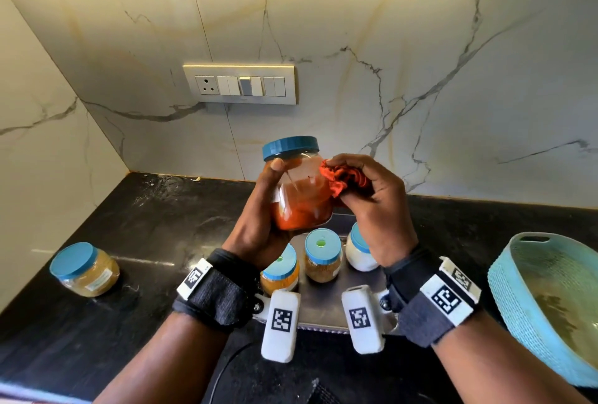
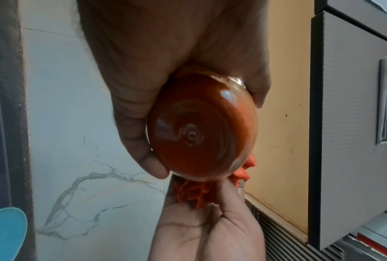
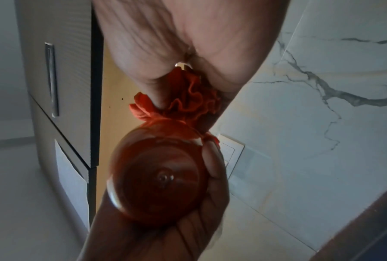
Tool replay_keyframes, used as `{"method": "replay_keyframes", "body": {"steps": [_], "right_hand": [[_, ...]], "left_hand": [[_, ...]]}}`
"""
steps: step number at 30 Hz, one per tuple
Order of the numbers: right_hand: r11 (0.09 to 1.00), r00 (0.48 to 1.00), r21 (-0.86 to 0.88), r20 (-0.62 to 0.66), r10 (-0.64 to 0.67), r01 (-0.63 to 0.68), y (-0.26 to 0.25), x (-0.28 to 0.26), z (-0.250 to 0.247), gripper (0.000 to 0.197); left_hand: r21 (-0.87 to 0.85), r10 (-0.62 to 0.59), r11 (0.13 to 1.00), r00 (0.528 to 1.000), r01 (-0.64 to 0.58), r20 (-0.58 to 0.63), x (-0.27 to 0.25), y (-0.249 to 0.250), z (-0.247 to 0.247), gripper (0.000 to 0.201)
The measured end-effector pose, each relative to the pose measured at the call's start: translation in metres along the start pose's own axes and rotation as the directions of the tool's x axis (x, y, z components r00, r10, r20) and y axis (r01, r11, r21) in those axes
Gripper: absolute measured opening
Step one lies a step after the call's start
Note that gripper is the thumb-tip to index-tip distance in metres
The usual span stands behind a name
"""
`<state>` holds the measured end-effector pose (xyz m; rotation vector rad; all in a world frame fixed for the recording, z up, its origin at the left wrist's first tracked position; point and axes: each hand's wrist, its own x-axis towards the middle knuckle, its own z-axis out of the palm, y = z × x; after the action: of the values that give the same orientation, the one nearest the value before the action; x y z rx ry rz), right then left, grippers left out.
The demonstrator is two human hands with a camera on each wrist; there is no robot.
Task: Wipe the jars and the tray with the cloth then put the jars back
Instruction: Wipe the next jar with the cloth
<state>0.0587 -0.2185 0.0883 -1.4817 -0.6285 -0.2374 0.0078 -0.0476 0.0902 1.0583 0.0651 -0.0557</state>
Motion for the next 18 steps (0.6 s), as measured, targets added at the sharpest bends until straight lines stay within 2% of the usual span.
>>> {"method": "replay_keyframes", "body": {"steps": [3, 6, 10, 14, 18], "right_hand": [[0.986, 0.995, -0.137, -0.004, -0.1, 0.099, -0.001, -0.001, -0.002, 0.038], [0.935, 0.977, -0.286, 0.021, -0.214, 0.211, -0.001, 0.005, -0.007, 0.04], [0.829, 0.94, -0.442, 0.152, -0.306, 0.342, -0.008, -0.003, -0.003, 0.029], [0.78, 0.913, -0.475, 0.23, -0.336, 0.407, -0.012, -0.003, -0.007, 0.032], [0.867, 0.953, -0.396, 0.121, -0.279, 0.304, -0.01, 0.019, -0.009, 0.035]], "left_hand": [[0.062, 0.048, 0.997, 0.998, -0.045, -0.051, 0.006, 0.006, 0.003, 0.076], [0.177, 0.108, 0.98, 0.988, -0.088, -0.109, 0.013, 0.005, 0.002, 0.075], [0.261, 0.168, 0.957, 0.976, -0.128, -0.137, 0.016, 0.0, 0.003, 0.096], [0.252, 0.164, 0.96, 0.973, -0.119, -0.166, 0.015, -0.002, 0.004, 0.084], [0.293, 0.17, 0.949, 0.969, -0.113, -0.178, 0.015, -0.003, 0.006, 0.072]]}}
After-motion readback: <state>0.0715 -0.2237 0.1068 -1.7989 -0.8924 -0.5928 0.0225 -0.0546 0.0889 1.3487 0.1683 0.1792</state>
